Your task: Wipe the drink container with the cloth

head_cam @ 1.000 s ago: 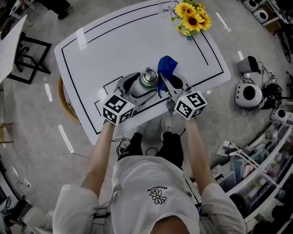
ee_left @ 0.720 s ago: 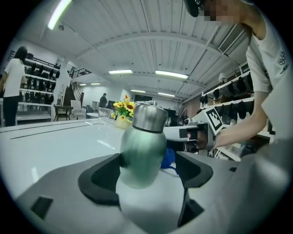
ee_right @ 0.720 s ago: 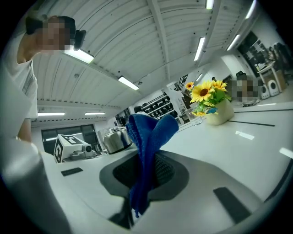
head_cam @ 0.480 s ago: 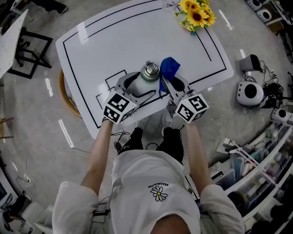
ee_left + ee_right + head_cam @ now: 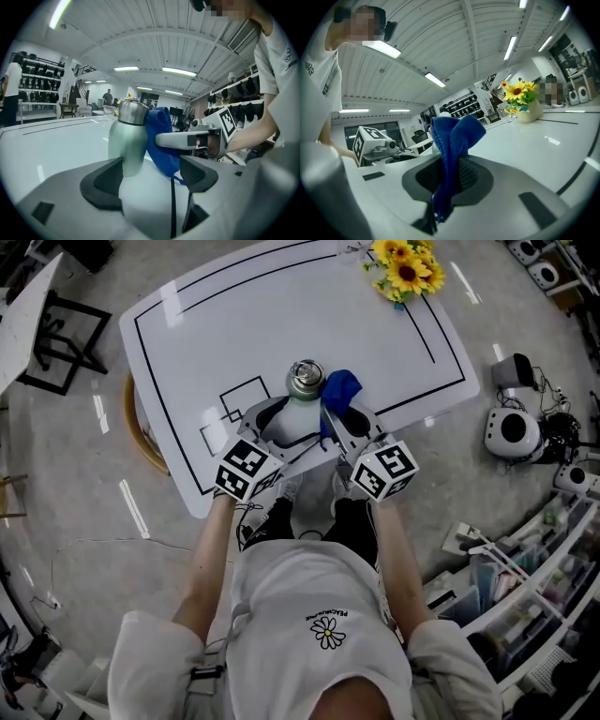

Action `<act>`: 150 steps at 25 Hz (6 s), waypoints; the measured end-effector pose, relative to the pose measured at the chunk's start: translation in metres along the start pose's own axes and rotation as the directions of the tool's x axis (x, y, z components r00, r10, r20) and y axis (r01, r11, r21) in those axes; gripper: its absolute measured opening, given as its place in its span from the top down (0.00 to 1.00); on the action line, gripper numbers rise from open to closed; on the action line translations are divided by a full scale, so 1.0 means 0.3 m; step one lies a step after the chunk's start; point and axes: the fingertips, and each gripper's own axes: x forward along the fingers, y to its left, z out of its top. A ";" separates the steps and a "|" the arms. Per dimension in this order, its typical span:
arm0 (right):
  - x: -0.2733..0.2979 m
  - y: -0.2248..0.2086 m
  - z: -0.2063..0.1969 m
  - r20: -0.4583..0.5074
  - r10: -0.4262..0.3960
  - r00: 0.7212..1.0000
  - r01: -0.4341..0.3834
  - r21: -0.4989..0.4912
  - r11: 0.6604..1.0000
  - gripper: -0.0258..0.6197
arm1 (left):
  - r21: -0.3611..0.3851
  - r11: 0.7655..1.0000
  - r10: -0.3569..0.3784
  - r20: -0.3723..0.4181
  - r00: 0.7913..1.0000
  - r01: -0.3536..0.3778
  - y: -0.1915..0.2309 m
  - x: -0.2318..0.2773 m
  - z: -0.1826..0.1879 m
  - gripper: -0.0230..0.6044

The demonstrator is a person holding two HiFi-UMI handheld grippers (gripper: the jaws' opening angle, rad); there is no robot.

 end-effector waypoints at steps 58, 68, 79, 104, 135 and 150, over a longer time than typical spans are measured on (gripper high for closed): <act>0.036 -0.017 -0.015 -0.079 -0.080 0.994 0.073 -0.098 0.993 0.90 | 0.152 0.988 0.021 -0.086 0.996 -0.008 0.181 0.051 0.048 0.36; 0.045 -0.057 -0.006 -0.075 -0.105 0.992 0.097 -0.111 0.989 0.90 | 0.158 0.987 -0.010 -0.140 0.990 0.032 0.149 0.096 0.025 0.36; 0.047 -0.001 -0.040 -0.103 -0.098 0.990 0.086 -0.119 0.989 0.90 | 0.127 0.992 0.032 -0.164 0.986 -0.011 0.095 0.017 -0.029 0.36; 0.046 0.020 -0.046 -0.138 -0.093 0.986 0.074 -0.139 0.988 0.90 | 0.182 0.983 0.025 -0.162 0.986 0.005 0.198 0.048 0.010 0.36; 0.053 0.060 -0.057 -0.147 -0.103 0.984 0.079 -0.158 0.984 0.90 | 0.168 0.985 -0.017 -0.175 0.984 0.046 0.153 0.049 -0.017 0.36; 0.062 0.074 -0.053 -0.141 -0.109 0.984 0.085 -0.167 0.982 0.90 | 0.174 0.978 -0.077 -0.208 0.975 0.114 -0.016 0.033 -0.080 0.36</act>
